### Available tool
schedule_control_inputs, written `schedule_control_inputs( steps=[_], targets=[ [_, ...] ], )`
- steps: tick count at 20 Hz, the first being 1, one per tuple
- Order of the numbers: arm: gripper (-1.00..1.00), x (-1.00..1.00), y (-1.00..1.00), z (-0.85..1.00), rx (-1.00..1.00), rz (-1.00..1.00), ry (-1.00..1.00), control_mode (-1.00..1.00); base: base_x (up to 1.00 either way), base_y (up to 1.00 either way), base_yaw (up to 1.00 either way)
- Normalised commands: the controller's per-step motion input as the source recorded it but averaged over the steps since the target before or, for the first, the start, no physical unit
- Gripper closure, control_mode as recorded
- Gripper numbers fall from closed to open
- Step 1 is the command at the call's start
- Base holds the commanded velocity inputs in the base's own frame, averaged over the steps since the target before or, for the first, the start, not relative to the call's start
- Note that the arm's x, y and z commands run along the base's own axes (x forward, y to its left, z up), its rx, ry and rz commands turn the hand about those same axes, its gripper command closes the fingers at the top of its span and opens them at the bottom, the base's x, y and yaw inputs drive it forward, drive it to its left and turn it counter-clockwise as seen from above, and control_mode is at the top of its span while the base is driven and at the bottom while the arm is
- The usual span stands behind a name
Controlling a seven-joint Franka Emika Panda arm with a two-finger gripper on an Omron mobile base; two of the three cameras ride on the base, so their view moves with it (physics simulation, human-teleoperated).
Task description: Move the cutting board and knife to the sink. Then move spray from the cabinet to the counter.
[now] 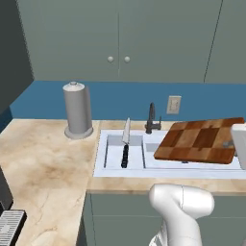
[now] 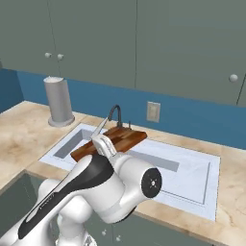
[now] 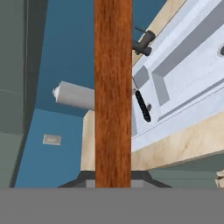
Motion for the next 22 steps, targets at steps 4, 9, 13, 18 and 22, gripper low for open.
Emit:
schedule_control_inputs(
  steps=[4,9,13,18,22],
  targets=[
    [1.00,0.00,0.00,0.00,0.00,0.00,0.00,1.00,1.00,0.00,0.00],
    [1.00,0.00,0.00,0.00,0.00,0.00,0.00,1.00,1.00,-0.01,0.00],
    [1.00,0.00,0.00,0.00,0.00,0.00,0.00,1.00,1.00,-0.14,0.07],
    [1.00,0.00,0.00,0.00,0.00,0.00,0.00,1.00,1.00,-0.16,0.23],
    [1.00,0.00,0.00,0.00,0.00,0.00,0.00,1.00,1.00,-0.17,0.34]
  ],
)
